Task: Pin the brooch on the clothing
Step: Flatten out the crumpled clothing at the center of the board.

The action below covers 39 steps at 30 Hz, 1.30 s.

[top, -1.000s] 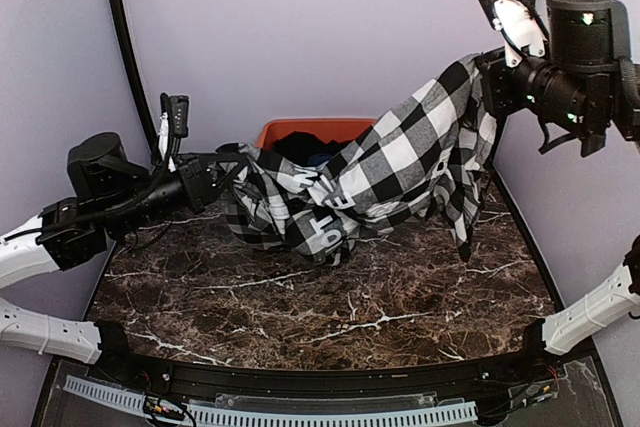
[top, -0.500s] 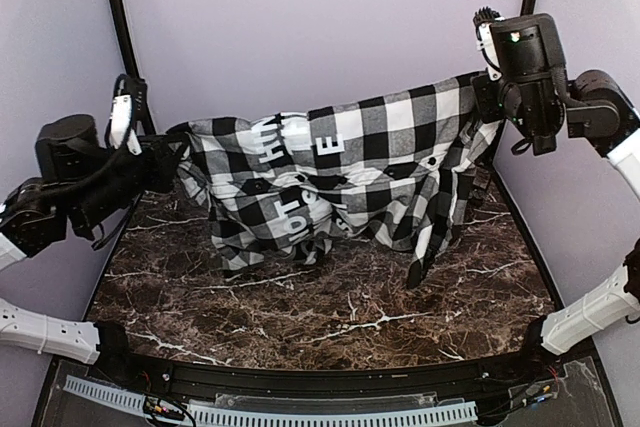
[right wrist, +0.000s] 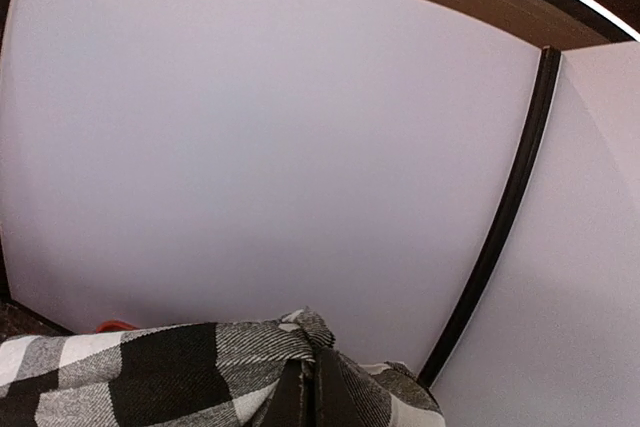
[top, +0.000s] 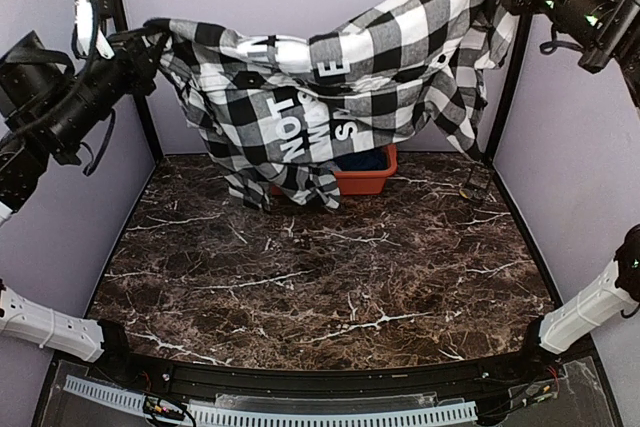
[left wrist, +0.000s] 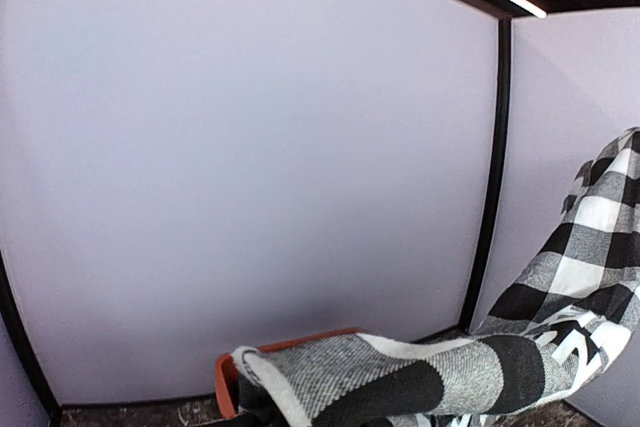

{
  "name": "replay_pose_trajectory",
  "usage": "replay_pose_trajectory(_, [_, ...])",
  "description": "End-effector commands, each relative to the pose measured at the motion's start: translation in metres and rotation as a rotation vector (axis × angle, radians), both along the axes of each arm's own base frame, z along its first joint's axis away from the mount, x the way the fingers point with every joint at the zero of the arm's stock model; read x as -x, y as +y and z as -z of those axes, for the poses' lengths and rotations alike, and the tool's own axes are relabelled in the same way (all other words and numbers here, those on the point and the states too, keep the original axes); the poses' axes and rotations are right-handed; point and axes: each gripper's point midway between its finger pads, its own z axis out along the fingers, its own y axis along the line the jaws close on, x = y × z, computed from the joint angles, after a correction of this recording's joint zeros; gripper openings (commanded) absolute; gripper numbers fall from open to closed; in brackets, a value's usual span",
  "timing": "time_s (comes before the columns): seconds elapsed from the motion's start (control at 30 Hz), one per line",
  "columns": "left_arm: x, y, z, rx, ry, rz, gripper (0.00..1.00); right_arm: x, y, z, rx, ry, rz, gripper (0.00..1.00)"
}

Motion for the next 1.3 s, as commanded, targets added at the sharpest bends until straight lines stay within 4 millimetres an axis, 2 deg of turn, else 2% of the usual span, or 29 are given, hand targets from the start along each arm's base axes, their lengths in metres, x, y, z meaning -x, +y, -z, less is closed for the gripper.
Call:
replay_pose_trajectory(0.0, [0.030, 0.012, -0.077, 0.043, -0.237, 0.067, 0.01, 0.031, -0.002, -0.070, -0.069, -0.221, -0.080, 0.00])
replay_pose_trajectory(0.1, [0.040, 0.015, -0.091, 0.035, -0.292, 0.089, 0.01, 0.040, -0.002, -0.078, -0.073, -0.260, -0.087, 0.00])
replay_pose_trajectory(0.23, [0.058, 0.031, -0.106, 0.063, -0.379, 0.097, 0.01, 0.058, -0.003, -0.083, -0.104, -0.316, -0.146, 0.00])
replay_pose_trajectory(0.43, [0.084, 0.047, -0.132, 0.087, -0.504, 0.132, 0.01, 0.081, -0.009, -0.103, -0.160, -0.388, -0.252, 0.00])
replay_pose_trajectory(0.6, [0.094, 0.055, -0.153, 0.080, -0.564, 0.121, 0.01, 0.091, -0.009, -0.114, -0.184, -0.431, -0.309, 0.00])
replay_pose_trajectory(0.77, [0.091, 0.062, -0.155, 0.067, -0.565, 0.073, 0.01, 0.090, -0.011, -0.116, -0.186, -0.427, -0.290, 0.00])
replay_pose_trajectory(0.87, [0.076, 0.067, -0.135, 0.046, -0.494, -0.003, 0.01, 0.074, -0.016, -0.098, -0.158, -0.368, -0.168, 0.00])
replay_pose_trajectory(0.97, [0.050, 0.079, -0.103, -0.005, -0.377, -0.166, 0.01, 0.054, -0.016, -0.057, -0.059, -0.291, 0.007, 0.00])
replay_pose_trajectory(1.0, [0.042, 0.075, -0.090, -0.027, -0.351, -0.203, 0.01, 0.047, -0.020, -0.044, -0.021, -0.271, 0.068, 0.00])
replay_pose_trajectory(1.03, [0.032, 0.085, -0.078, -0.067, -0.302, -0.300, 0.01, 0.039, -0.024, -0.028, 0.011, -0.244, 0.130, 0.00])
replay_pose_trajectory(1.07, [0.020, 0.077, -0.063, -0.109, -0.271, -0.346, 0.01, 0.030, -0.027, -0.011, 0.045, -0.214, 0.180, 0.00])
replay_pose_trajectory(1.1, [0.012, 0.082, -0.049, -0.156, -0.224, -0.428, 0.01, 0.020, -0.036, 0.004, 0.066, -0.184, 0.229, 0.00])
replay_pose_trajectory(1.17, [-0.007, 0.069, -0.019, -0.227, -0.169, -0.475, 0.01, -0.003, -0.049, 0.040, 0.100, -0.104, 0.295, 0.00])
replay_pose_trajectory(1.2, [-0.020, 0.057, 0.006, -0.297, -0.128, -0.472, 0.01, -0.011, -0.054, 0.058, 0.116, -0.065, 0.312, 0.00])
replay_pose_trajectory(1.23, [-0.026, 0.050, 0.019, -0.274, -0.097, -0.449, 0.01, -0.017, -0.061, 0.073, 0.096, -0.033, 0.321, 0.00])
replay_pose_trajectory(1.27, [-0.040, 0.046, 0.048, -0.348, -0.037, -0.455, 0.01, -0.024, -0.065, 0.089, 0.104, 0.001, 0.331, 0.00])
